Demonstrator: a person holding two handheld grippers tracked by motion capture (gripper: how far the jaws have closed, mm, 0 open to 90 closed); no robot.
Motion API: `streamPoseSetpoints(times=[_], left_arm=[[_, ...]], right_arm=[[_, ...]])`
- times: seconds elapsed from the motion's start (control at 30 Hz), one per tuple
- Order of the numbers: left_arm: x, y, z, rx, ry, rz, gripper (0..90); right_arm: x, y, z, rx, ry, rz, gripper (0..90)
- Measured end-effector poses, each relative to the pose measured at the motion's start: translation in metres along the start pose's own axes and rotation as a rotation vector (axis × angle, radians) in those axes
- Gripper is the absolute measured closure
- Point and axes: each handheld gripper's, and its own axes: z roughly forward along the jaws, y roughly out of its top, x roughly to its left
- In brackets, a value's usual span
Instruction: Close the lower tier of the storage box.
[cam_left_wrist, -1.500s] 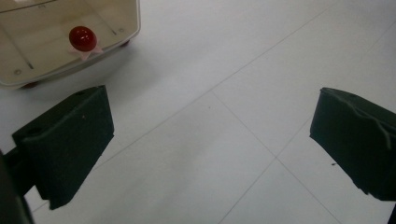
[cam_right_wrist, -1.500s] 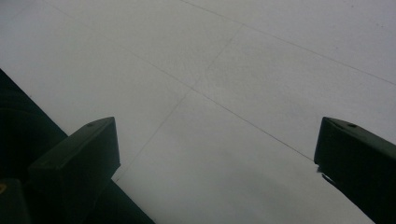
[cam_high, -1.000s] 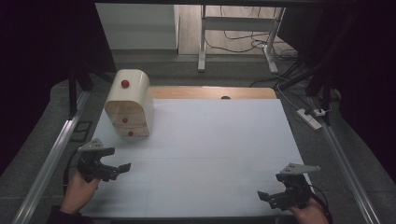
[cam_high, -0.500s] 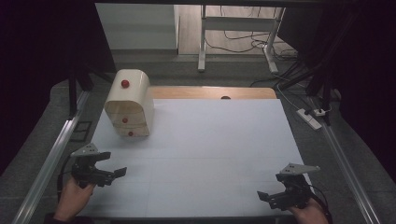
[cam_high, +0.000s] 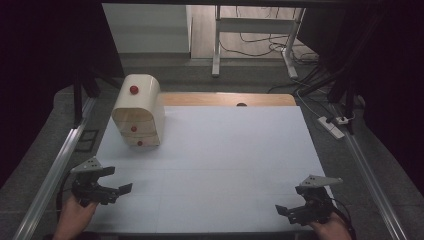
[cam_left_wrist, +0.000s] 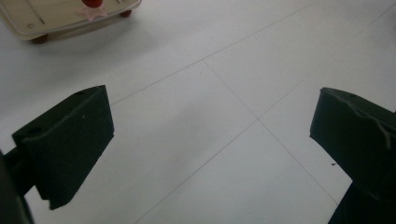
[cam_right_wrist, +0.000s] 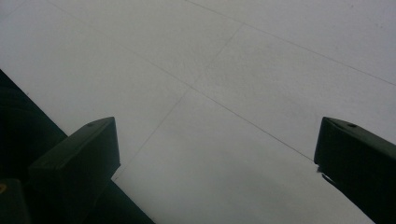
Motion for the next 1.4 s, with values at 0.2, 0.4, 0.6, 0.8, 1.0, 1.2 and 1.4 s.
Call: streamPoseSetpoints(times=[0.2,0.4,0.6,0.8,1.0,1.2,1.4], left_arm=[[-0.001,-0.004,-0.005,-0.003,0.004,-0.011,0.0],[-0.002,-0.008,-0.009,-0.005,0.009,-0.017,0.0],[-0.002,-0.013,-0.014,-0.008,0.011,-0.027,0.0],[-0.003,-0.018,-0.020,-0.018,0.015,-0.038,0.0],[-0.004,-0.023,-0.024,-0.022,0.019,-0.049,0.0],[-0.004,-0.027,-0.028,-0.026,0.020,-0.062,0.0],[-0.004,-0.031,-0.031,-0.029,0.022,-0.068,0.0]], right_arm=[[0.000,0.000,0.000,0.000,-0.003,0.000,0.2],[0.000,0.000,0.000,0.001,-0.003,0.001,0.3],[0.000,0.000,0.000,0.001,-0.005,-0.002,0.2],[0.001,0.000,0.000,0.002,-0.005,-0.002,0.2],[0.001,0.000,0.000,0.003,-0.006,-0.002,0.2],[0.001,0.000,0.000,0.003,-0.007,-0.004,0.3],[0.001,0.000,0.000,0.004,-0.007,-0.002,0.2]])
